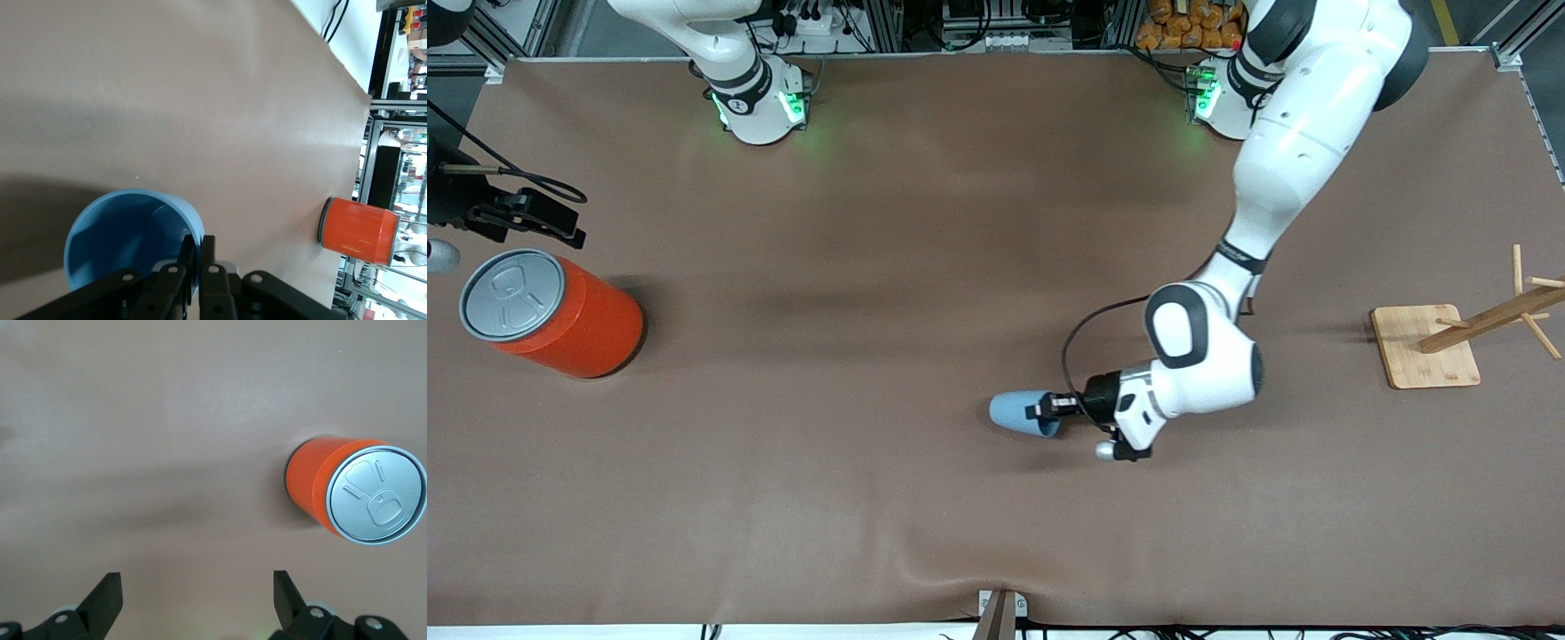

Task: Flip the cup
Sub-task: 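Swing the cup upright with the left gripper and set it down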

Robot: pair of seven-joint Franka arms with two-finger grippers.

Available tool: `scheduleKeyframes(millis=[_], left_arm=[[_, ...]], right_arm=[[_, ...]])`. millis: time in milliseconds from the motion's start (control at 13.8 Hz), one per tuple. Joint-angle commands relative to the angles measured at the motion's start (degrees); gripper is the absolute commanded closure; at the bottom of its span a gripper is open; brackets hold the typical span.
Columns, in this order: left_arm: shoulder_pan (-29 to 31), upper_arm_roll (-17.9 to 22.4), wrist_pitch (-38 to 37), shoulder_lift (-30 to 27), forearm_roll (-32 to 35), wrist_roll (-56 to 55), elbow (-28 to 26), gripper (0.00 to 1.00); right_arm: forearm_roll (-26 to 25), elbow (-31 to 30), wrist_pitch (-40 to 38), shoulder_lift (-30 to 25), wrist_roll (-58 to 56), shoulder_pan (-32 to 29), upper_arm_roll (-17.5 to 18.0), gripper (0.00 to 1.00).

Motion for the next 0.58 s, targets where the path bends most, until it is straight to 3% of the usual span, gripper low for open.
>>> scheduleKeyframes(millis=[0, 290, 507], left_arm=[[5.2, 0.2, -7.4, -8.1, 10.4, -6.8, -2.6, 1.0], [10.4, 0.3, -10.4, -18.3, 37.6, -17.0, -9.3, 1.0], [13.0, 0.5, -11.2, -22.0, 51.7, -21.9, -14.8, 1.0]], right_arm=[[-1.7, 1.8, -0.2, 0.8, 0.4, 0.7, -0.1, 0.0], [-3.1, 1.8, 0.2, 0.8, 0.4, 1.7, -0.1, 0.0], [-3.3, 1.8, 0.1, 0.7, 0.4, 2.7, -0.1, 0.0]])
